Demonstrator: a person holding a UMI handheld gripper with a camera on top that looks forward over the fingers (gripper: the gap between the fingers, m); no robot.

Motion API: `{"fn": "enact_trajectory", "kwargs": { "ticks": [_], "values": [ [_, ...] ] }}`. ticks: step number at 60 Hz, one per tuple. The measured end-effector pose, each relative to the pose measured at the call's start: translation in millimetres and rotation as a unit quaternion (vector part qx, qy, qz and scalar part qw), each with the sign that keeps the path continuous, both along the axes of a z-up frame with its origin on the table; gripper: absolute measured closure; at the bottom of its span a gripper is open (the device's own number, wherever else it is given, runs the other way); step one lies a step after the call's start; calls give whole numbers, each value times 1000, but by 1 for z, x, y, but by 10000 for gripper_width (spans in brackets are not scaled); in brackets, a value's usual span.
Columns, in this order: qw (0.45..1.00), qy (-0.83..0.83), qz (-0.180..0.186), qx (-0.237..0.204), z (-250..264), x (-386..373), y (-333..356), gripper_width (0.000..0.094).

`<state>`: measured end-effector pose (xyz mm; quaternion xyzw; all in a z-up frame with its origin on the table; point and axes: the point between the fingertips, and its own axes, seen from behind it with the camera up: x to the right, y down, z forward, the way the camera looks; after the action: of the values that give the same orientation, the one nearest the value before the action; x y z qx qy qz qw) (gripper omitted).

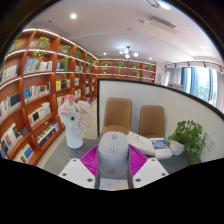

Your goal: Arrange mouse

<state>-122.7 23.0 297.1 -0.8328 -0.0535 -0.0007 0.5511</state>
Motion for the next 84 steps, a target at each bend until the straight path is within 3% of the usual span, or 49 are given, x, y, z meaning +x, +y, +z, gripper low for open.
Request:
{"fn": "enact_trajectory", "kwargs": {
  "ticks": [13,23,34,36,53,60,84],
  "values": [
    [992,4,-40,-122,-146,78,-8,562],
    [977,10,-28,-212,-251,81,-34,561],
    [966,16,-17,-258,-311,77,-54,553],
    [970,19,-19,-241,-309,76,-50,554],
    [966,7,-10,-259,-313,77,-53,389],
    [961,-27,-20,-274,-305,90,-56,69],
    [986,7,-41,-163,-136,55,-81,65]
  ]
}}
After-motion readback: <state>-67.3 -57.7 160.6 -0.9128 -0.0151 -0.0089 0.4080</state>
